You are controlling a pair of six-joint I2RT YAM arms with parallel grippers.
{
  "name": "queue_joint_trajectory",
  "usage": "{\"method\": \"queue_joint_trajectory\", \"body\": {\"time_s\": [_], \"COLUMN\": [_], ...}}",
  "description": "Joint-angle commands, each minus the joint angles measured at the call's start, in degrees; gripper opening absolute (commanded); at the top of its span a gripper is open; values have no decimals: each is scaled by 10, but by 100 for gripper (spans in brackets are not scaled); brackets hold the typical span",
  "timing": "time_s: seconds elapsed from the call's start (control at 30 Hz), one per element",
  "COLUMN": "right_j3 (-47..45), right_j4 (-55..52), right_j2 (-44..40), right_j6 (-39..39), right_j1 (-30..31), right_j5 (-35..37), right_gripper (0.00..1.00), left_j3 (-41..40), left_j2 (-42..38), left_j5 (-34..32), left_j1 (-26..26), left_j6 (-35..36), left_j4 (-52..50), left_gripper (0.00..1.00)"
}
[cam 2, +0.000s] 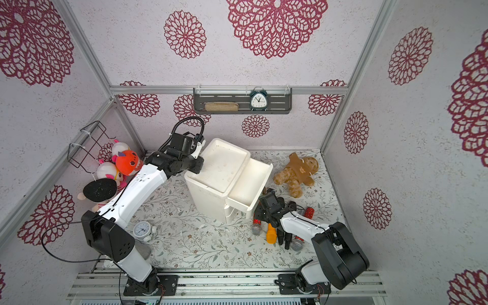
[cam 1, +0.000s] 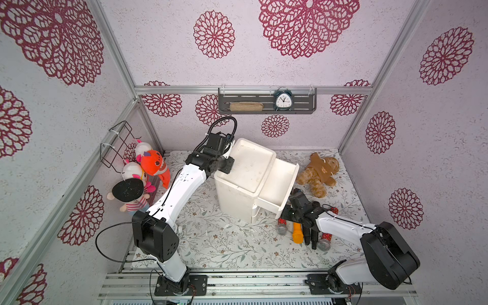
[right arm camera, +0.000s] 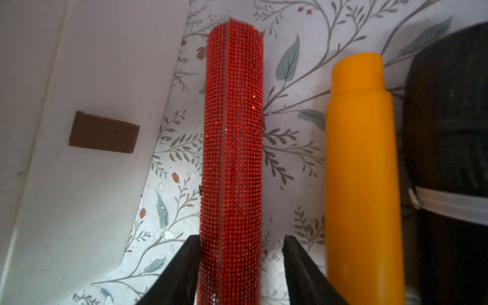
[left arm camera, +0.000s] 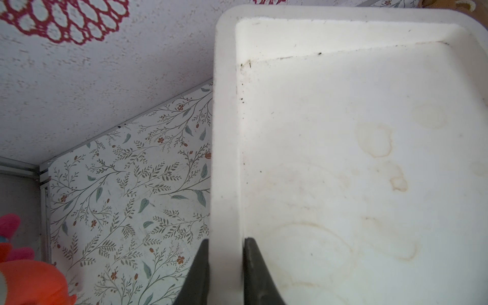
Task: Take the microphone out of the drawer
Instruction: Place the microphone at the center of the board.
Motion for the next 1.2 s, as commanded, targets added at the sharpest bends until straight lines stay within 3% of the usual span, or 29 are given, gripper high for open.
{"method": "queue_joint_trajectory", "body": {"time_s": [0.0,0.47,0.83,1.17], "right_j3": [9,3,47,82], "right_j4": [-25,-20,-120,-197], "right_j2": [3,-85,-134,-175], "right_j6": [-10,-26,-47,-80], "right_j1": [9,9,5,-54], "right_j5": [21,31,72,69], "right_gripper": [53,57,88,96], "left_j3": [-16,-15,-15,-16], "left_j2": [31,31,30,30], "left_j5": [-27,-26,-26,-27], "left_j1": [1,0,1,0], "left_j6": [48,48,48,49], "left_j4": [-81,-81,-82,-83], "left_gripper": [1,1,1,1]}}
